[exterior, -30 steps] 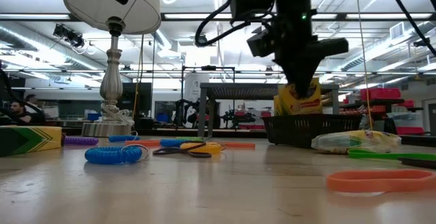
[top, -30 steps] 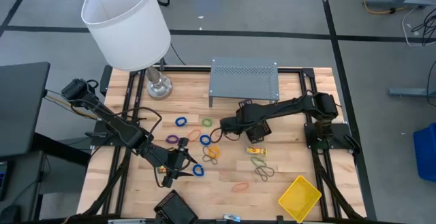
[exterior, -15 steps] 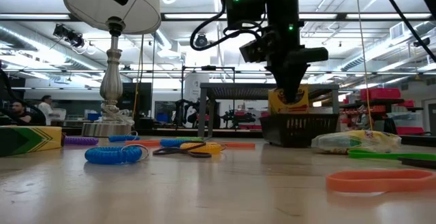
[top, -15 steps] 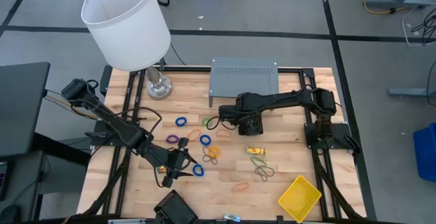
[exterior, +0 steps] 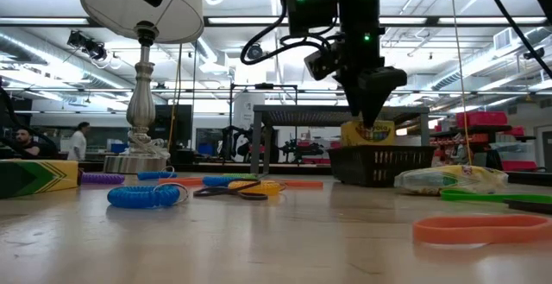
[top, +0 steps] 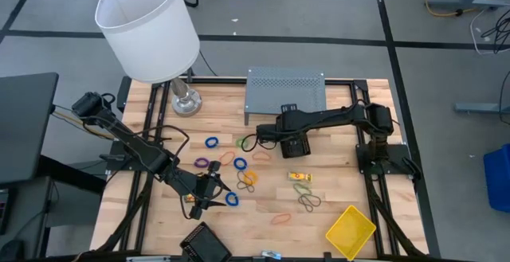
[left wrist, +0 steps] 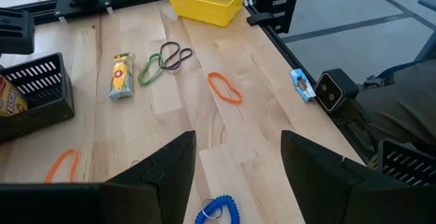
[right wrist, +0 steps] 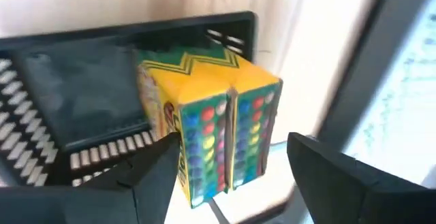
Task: Pick & Place Office Desk Supplies
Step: Put the yellow crayon box into the top black bin
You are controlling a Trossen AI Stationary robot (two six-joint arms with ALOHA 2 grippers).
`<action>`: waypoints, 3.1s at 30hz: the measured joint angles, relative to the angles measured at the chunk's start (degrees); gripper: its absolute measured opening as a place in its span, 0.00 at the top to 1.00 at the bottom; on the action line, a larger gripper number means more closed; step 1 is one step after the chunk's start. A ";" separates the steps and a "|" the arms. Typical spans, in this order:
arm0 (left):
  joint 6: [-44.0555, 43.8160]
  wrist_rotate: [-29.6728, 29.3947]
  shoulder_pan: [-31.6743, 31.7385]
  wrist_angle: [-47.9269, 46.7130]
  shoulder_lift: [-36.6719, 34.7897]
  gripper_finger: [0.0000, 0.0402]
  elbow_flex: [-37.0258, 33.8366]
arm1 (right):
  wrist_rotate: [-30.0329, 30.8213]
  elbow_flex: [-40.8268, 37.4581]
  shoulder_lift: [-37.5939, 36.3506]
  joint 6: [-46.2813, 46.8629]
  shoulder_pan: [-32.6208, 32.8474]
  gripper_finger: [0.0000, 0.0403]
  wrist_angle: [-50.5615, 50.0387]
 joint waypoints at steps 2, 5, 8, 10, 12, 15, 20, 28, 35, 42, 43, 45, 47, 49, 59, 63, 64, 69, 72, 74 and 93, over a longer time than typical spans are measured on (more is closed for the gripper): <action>-0.01 0.00 0.00 0.00 0.00 0.45 0.00 | 1.13 0.00 0.00 0.71 0.33 0.32 -0.53; -0.02 0.00 0.00 0.02 0.00 0.45 0.00 | 1.18 0.21 0.00 2.02 1.45 0.35 -2.19; -0.14 0.00 0.00 0.02 0.00 0.45 -0.02 | 1.08 1.47 0.00 4.07 3.56 0.38 -3.82; -0.95 0.00 0.00 0.02 0.00 0.45 -0.02 | 0.44 3.15 0.00 5.38 5.58 0.40 -4.67; -2.58 0.06 -0.10 -0.34 -0.01 0.45 -0.02 | -1.10 5.44 -0.02 6.74 7.97 0.41 -4.64; -8.21 2.07 -0.19 -4.71 -0.02 0.45 -0.02 | -5.55 8.66 -0.02 8.13 11.73 0.42 -2.82; -20.77 -0.06 -2.31 -18.93 -0.02 0.45 -0.07 | -13.79 11.18 -0.02 8.50 18.24 0.42 4.24; -30.34 -3.29 -3.51 -37.64 -0.02 0.45 -0.07 | -22.13 11.21 -0.02 8.23 25.96 0.42 17.69; -29.35 -0.54 0.06 -42.55 -0.02 0.45 -0.07 | -24.65 10.19 -0.02 10.10 29.53 0.42 22.78; -26.08 5.34 5.30 -47.00 -0.02 0.45 -0.07 | -24.84 7.25 0.00 12.79 31.19 0.42 23.79; -25.51 5.91 6.04 -47.08 -0.02 0.45 -0.07 | -24.84 7.17 0.00 12.81 31.41 0.42 23.94; -24.59 7.36 7.51 -46.24 -0.03 0.45 -0.53 | -24.84 6.86 0.00 12.81 31.82 0.42 24.82; -24.01 9.34 9.34 -44.30 -0.04 0.45 -2.40 | -24.84 6.54 0.00 12.79 32.13 0.42 24.96; -23.84 12.19 10.89 -41.70 -0.04 0.45 -5.02 | -24.84 6.54 0.00 12.63 32.38 0.42 25.55; -21.76 18.80 15.23 -35.73 -0.26 0.46 -11.80 | -24.76 6.54 0.00 11.89 32.79 0.42 26.80; -19.76 19.00 15.43 -34.83 -0.22 0.52 -12.02 | -24.74 6.54 0.00 11.89 32.79 0.42 27.23; -19.24 19.02 15.41 -34.54 -0.20 0.55 -12.05 | -24.76 6.54 0.00 11.89 32.79 0.42 27.21; -17.46 19.01 15.37 -33.16 -0.15 0.76 -12.13 | -24.73 6.54 0.00 11.89 32.74 0.42 27.54; -17.50 16.81 15.39 -32.55 -0.13 0.94 -12.11 | -24.71 6.54 0.00 12.20 32.74 0.42 27.68; -17.81 15.09 15.29 -32.72 -0.26 0.98 -11.97 | -24.71 6.54 0.00 12.35 32.74 0.42 27.75; -14.70 -17.84 9.38 -36.25 -0.47 1.00 6.24 | -13.98 3.74 0.00 16.50 31.58 0.42 38.65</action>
